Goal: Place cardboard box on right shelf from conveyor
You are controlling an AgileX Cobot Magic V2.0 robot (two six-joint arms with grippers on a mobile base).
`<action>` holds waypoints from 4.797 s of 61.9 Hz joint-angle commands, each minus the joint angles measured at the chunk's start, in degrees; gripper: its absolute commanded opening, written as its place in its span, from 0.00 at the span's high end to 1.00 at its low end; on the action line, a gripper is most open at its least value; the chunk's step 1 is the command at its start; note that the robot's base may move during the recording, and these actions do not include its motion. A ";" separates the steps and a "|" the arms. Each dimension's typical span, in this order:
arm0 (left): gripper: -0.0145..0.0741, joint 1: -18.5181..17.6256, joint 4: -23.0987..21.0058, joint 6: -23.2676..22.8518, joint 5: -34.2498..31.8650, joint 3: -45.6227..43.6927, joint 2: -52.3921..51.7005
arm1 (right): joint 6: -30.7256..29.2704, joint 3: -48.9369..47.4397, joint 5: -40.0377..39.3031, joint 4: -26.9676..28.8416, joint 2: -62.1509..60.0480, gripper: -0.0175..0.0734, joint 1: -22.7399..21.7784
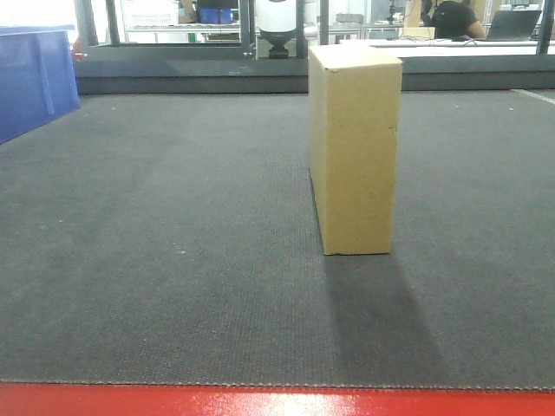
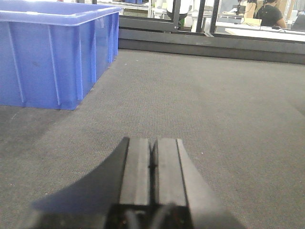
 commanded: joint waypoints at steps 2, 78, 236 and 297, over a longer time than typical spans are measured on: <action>0.97 -0.07 -0.37 -0.29 -5.15 -0.21 -0.67 | -0.37 -0.19 -5.32 0.07 -0.85 0.77 0.13; 0.97 -0.07 -0.37 -0.29 -5.15 -0.21 -0.67 | -0.37 -17.09 -4.63 0.07 7.48 0.72 0.13; 0.97 -0.07 -0.37 -0.29 -5.15 -0.21 -0.67 | 36.29 -111.55 54.82 -18.40 111.46 0.15 35.03; 0.97 -0.07 -0.37 -0.29 -5.15 -0.21 -0.67 | 14.13 -85.88 37.38 -15.10 85.72 0.57 20.31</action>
